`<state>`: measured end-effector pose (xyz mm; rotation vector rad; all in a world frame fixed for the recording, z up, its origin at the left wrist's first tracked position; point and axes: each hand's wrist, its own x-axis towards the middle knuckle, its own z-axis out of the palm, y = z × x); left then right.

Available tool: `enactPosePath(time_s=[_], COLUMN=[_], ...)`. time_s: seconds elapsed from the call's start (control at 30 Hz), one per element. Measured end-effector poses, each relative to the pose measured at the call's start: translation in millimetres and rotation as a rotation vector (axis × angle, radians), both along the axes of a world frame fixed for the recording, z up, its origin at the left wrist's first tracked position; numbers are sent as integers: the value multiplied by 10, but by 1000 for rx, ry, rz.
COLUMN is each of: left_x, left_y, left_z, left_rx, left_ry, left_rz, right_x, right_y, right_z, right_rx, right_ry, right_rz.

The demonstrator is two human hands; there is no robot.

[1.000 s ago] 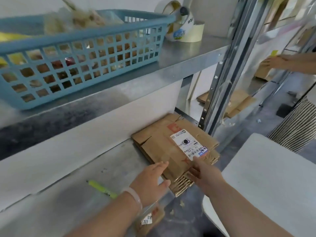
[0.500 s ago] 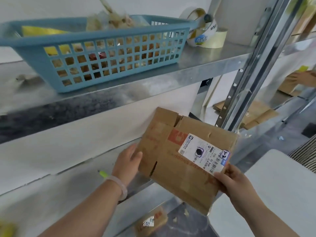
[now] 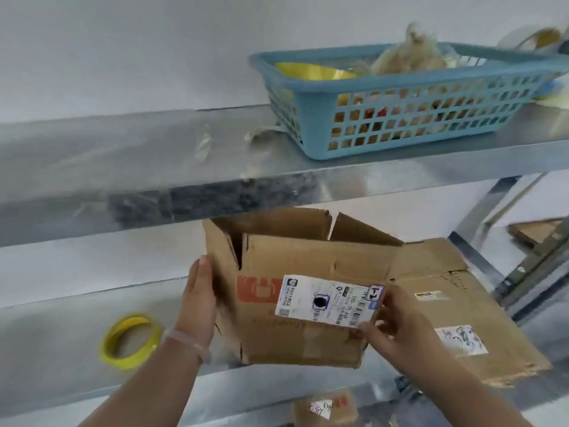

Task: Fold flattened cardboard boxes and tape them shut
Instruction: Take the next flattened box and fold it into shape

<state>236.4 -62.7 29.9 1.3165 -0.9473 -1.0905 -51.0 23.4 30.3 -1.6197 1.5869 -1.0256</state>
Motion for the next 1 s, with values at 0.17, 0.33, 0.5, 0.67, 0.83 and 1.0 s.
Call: enactPosePath(time_s=[0.17, 0.33, 0.5, 0.67, 0.83, 1.0], left_x=[579, 931, 1195, 1421, 1546, 1562], left_y=[70, 13, 69, 126, 144, -35], left_z=[-2, 3, -52, -98, -65, 10], left_rx=[58, -64, -214, -279, -244, -255], left_ry=[226, 285, -147, -241, -350, -249], left_rz=[-29, -78, -17, -227, -461, -591], right_x=[770, 1193, 1447, 1496, 1520, 1576], right_y=[-272, -383, -443, -524, -626, -751], right_z=[-61, -160, -239, -166, -154, -32], right_rx=[-36, -51, -26, -142, -199, -126], right_ry=[66, 63, 60, 135, 28, -57], right_rz=[127, 46, 21, 99, 62, 13])
